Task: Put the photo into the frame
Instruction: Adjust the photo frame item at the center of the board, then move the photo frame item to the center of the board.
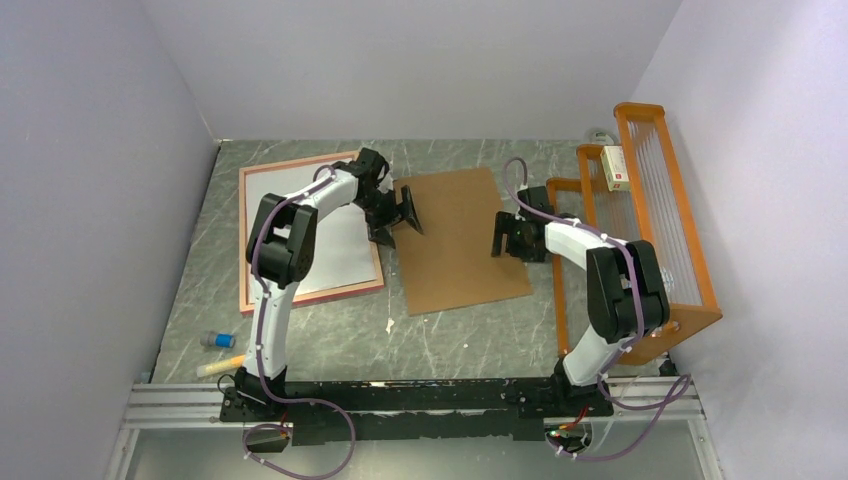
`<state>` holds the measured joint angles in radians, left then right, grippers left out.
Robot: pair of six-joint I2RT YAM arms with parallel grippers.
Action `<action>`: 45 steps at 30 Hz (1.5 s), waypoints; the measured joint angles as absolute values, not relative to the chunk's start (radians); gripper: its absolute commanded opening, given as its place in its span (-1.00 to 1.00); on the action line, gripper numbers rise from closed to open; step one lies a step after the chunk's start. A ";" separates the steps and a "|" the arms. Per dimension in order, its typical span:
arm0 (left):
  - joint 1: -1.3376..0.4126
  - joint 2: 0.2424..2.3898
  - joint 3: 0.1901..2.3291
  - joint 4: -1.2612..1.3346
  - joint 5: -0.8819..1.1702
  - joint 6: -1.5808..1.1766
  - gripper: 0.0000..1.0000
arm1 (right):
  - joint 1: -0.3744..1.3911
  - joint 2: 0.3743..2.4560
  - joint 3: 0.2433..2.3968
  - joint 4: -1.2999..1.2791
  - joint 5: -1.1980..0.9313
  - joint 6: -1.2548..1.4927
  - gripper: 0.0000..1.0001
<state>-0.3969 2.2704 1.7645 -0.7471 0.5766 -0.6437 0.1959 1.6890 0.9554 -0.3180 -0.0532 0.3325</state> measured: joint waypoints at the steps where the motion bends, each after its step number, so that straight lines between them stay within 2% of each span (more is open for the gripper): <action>1: -0.397 2.271 1.769 -0.735 0.574 -0.639 0.78 | 0.196 1.682 0.950 -0.323 -0.055 0.336 0.62; 9: -0.395 2.262 1.758 -0.603 0.522 -0.634 0.69 | 0.197 1.667 0.943 -0.370 -0.093 0.355 0.61; 22: -0.386 2.128 1.566 -0.449 0.402 -0.607 0.54 | 0.252 1.658 0.947 -0.449 -0.213 0.403 0.60; 45: -0.384 1.966 1.476 -0.342 0.525 -0.591 0.45 | 0.290 1.650 0.953 -0.604 -0.221 0.431 0.60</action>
<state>-0.3836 1.9659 1.4761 -0.3424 0.5247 -0.5907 0.2897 1.6505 0.9527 -0.6044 -0.2207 0.4313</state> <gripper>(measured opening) 0.727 0.808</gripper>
